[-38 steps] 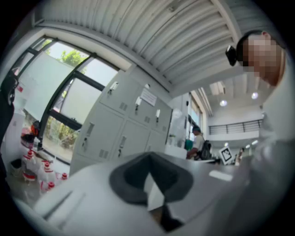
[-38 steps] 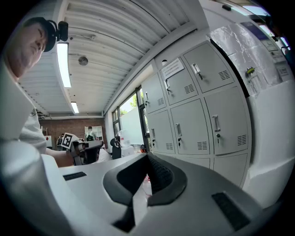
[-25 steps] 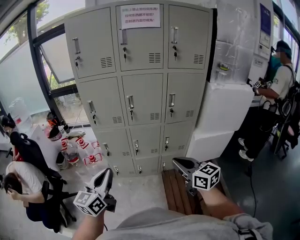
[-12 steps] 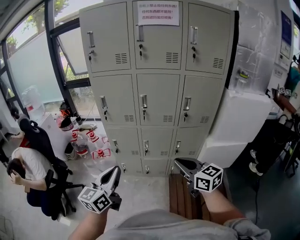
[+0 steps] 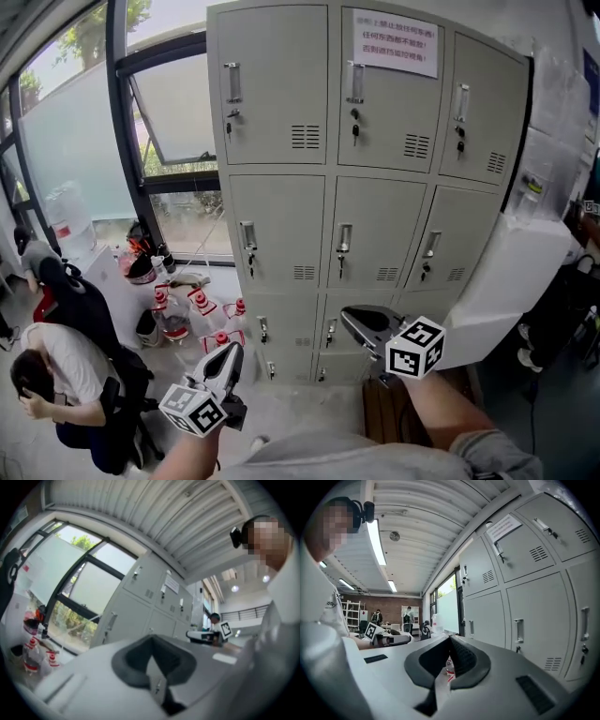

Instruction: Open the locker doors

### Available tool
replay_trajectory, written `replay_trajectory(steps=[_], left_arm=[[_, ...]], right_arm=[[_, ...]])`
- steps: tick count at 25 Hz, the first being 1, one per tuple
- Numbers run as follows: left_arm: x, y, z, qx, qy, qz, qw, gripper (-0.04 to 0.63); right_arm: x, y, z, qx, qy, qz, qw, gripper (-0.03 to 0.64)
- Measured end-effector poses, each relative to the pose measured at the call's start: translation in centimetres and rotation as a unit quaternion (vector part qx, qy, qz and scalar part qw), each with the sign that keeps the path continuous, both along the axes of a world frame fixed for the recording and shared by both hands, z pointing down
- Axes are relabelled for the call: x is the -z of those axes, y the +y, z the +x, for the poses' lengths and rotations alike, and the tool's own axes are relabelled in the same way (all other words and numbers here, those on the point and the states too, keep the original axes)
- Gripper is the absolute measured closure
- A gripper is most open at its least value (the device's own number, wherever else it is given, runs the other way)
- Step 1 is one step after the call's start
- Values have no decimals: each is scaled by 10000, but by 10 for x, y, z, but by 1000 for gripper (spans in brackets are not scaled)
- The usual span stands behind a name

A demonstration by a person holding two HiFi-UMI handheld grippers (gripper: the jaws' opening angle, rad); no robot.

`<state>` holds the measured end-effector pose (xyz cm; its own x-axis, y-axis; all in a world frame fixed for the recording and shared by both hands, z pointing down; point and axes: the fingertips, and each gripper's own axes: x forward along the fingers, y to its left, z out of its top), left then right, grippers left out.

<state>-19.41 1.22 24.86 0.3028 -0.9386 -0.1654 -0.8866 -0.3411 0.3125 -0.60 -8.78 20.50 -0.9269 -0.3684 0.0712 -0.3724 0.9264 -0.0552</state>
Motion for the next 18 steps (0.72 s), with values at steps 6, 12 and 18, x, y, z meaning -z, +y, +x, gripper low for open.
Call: replay_trajectory(steps=[6, 12, 18], left_arm=[[48, -75, -124, -293, -407, 155, 9986, 591], [111, -145, -189, -428, -618, 546, 9957, 591], [185, -198, -190, -621, -720, 959, 9908, 591]], right_arm=[[49, -66, -128, -251, -229, 279, 9990, 613], [110, -126, -204, -484, -281, 712, 9959, 612], [196, -172, -238, -620, -357, 1333, 9885, 612]])
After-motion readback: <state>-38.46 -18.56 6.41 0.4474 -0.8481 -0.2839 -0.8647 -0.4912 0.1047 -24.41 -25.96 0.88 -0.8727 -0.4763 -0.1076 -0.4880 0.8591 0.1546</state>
